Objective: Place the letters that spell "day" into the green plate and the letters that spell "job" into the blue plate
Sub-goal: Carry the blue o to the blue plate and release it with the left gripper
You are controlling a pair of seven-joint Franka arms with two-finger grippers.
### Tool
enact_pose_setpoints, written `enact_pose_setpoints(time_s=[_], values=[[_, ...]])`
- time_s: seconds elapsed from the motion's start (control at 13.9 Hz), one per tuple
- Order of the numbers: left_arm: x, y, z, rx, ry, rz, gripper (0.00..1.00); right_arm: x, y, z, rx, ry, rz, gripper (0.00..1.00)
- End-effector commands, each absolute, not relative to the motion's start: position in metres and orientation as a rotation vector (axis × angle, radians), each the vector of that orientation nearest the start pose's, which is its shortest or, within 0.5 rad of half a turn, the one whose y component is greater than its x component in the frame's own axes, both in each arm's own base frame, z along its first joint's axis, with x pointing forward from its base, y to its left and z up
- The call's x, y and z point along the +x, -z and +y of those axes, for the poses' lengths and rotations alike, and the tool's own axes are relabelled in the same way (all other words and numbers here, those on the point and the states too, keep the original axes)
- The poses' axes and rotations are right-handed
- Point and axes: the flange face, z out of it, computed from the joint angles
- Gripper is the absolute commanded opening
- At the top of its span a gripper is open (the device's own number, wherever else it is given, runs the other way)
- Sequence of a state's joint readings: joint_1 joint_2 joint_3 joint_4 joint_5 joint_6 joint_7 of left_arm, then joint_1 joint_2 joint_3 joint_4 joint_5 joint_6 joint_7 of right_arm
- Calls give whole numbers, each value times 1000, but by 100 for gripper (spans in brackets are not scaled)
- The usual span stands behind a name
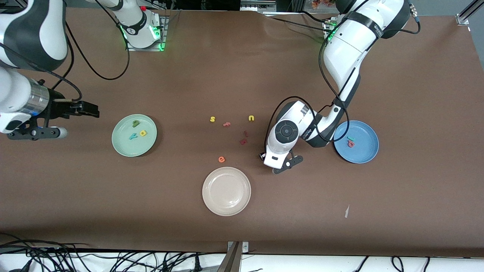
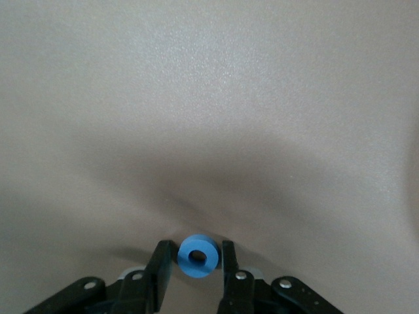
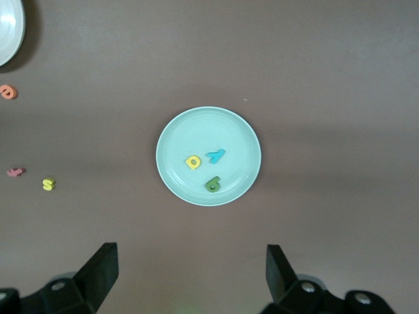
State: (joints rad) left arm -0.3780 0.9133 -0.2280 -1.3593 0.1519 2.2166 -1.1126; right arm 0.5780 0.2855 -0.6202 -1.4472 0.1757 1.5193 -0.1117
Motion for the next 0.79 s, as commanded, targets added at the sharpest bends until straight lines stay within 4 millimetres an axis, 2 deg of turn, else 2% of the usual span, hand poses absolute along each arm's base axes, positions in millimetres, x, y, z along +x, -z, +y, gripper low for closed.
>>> enact_pose_setpoints(time_s=[0.0, 0.14, 0.22, 0.29, 0.36, 0.43, 0.5, 0.58, 0.72], values=[[628, -176, -387, -3060, -89, -789, 24, 600, -579, 13, -3096, -147, -158, 100], [629, -178, -385, -3063, -88, -784, 19, 596, -588, 0, -3084, -106, -130, 100], [631, -184, -384, -3065, -79, -787, 17, 584, -595, -7, -3078, -91, -116, 100], [634, -189, -380, -3065, -72, -793, 15, 567, -592, -11, -3069, -86, -103, 100], [637, -197, -378, -3070, -57, -782, 13, 547, -595, -7, -3074, -16, -120, 100], [642, -203, -369, -3080, -55, -760, 12, 538, -595, -13, -3099, 51, -109, 100], [644, -213, -362, -3086, -65, -728, 12, 541, -603, 2, -3110, 81, -159, 100], [646, -221, -346, -3074, -104, -674, 11, 541, -607, 7, -3132, 79, -183, 100], [645, -240, -310, -3065, -150, -576, 9, 541, -604, 1, -3132, 32, -138, 100]])
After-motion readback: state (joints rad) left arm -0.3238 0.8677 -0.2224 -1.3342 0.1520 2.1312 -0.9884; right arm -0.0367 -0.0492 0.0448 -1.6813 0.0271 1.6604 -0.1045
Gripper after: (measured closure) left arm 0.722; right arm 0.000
